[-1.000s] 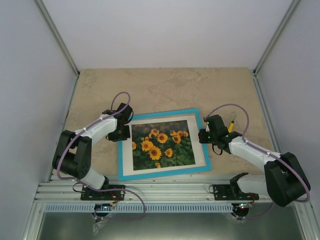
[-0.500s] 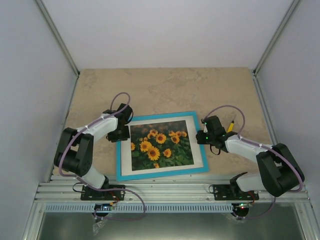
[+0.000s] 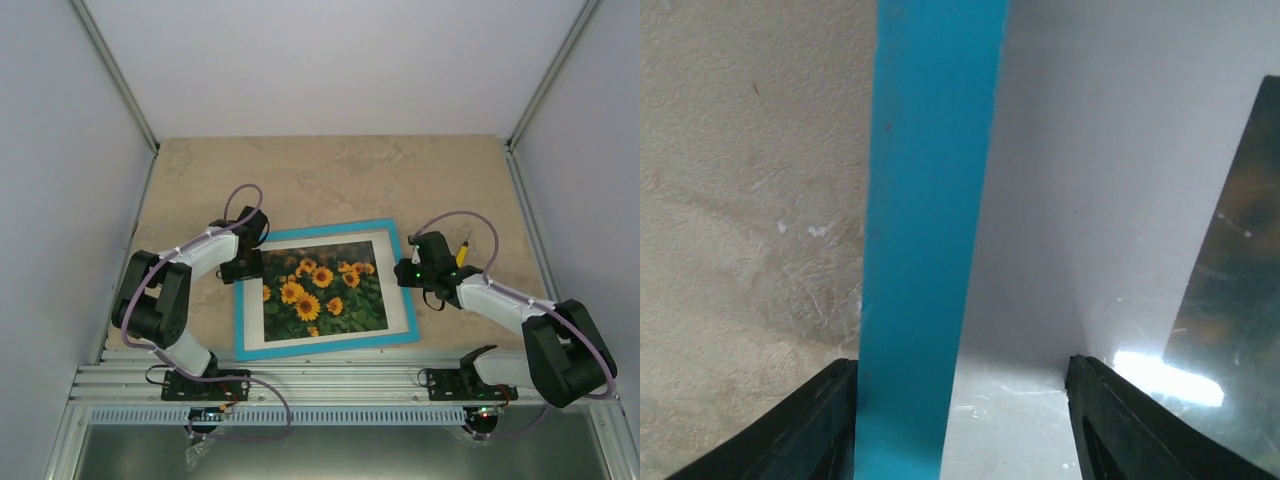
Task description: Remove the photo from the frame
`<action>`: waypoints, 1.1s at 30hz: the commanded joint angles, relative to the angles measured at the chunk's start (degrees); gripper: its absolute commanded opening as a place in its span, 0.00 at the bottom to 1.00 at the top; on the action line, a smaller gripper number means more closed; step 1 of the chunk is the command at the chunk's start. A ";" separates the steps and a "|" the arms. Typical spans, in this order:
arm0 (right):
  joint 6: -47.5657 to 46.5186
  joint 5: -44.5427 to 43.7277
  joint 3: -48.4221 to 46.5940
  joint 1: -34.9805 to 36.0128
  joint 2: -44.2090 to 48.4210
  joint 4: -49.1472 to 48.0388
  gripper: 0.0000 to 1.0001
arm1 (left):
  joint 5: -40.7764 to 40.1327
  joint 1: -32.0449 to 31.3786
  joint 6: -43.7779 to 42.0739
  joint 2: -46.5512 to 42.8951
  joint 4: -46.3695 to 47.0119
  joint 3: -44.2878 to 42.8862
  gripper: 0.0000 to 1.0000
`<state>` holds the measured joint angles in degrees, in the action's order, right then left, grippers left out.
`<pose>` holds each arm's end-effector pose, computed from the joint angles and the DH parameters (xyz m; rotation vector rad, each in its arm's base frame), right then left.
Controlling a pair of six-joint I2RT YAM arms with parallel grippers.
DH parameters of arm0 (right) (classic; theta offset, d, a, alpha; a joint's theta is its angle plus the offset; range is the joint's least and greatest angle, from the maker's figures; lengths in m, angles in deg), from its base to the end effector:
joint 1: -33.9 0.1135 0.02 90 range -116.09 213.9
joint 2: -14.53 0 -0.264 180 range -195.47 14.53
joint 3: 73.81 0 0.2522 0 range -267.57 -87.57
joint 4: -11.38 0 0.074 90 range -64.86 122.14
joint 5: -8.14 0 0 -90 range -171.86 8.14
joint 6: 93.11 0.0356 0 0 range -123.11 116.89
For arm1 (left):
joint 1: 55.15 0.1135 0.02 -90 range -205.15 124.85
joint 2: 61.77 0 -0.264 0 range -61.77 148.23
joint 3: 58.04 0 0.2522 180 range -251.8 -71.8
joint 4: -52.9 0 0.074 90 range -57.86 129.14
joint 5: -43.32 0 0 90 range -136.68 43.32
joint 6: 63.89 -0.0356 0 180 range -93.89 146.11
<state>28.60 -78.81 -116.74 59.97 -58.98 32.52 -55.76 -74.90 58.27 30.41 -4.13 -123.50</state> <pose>0.2058 0.1028 0.1523 0.1015 2.5369 0.4849 0.2534 -0.0850 0.1554 -0.3339 2.9523 0.1411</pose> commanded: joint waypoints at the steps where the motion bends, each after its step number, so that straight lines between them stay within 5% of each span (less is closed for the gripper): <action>1: 2.87 9.72 -0.98 0.04 2.42 -6.08 0.00 | 0.78 -0.64 1.06 -2.01 1.09 -1.80 0.59; 11: 3.55 9.70 -0.07 -2.12 2.62 -6.82 0.01 | -0.72 -0.56 0.73 -2.61 0.57 -0.95 0.59; 33: -0.61 7.52 -5.41 -6.11 2.02 -2.76 0.01 | 1.92 0.41 -1.56 -5.54 -1.57 -8.02 0.07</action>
<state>25.97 -73.98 -117.17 53.67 -57.69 31.53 -55.69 -74.75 52.87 25.03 -7.75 -126.10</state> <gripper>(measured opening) 0.225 0.224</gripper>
